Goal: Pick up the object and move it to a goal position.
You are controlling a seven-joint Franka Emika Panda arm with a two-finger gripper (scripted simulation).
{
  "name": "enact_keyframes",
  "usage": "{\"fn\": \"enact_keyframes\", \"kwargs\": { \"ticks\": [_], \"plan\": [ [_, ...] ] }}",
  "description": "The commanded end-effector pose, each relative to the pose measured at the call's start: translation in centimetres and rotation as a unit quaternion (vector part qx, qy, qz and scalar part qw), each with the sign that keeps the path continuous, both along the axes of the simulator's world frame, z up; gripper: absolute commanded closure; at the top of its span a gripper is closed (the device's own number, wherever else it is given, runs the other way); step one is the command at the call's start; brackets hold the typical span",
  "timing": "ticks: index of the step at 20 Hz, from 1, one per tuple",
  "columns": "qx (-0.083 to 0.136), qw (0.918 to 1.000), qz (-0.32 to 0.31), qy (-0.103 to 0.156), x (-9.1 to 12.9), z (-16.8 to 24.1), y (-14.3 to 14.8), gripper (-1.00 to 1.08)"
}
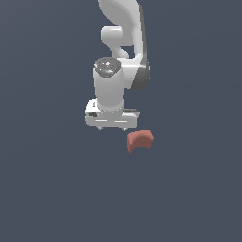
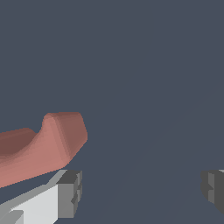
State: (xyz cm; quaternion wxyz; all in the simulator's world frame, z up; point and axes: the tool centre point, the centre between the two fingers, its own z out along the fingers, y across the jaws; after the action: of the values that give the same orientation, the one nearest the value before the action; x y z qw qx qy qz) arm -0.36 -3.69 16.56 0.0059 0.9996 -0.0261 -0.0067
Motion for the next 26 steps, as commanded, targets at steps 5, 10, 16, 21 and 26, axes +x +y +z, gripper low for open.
{"fn": "enact_keyframes", "kwargs": {
  "ticks": [5, 10, 16, 21, 26],
  "plan": [
    [0.0, 0.999, -0.044, -0.001, 0.1, -0.1, 0.9, -0.92],
    [0.0, 0.9957, -0.093, -0.002, 0.3, -0.3, 1.9, -0.92],
    [0.0, 0.987, -0.161, -0.003, 0.4, -0.5, 3.3, -0.92],
    [0.0, 0.9762, -0.217, -0.004, 0.5, -0.7, 4.4, -0.92],
    [0.0, 0.9623, -0.272, -0.005, 0.6, -0.9, 5.6, -0.92]
  ]
}}
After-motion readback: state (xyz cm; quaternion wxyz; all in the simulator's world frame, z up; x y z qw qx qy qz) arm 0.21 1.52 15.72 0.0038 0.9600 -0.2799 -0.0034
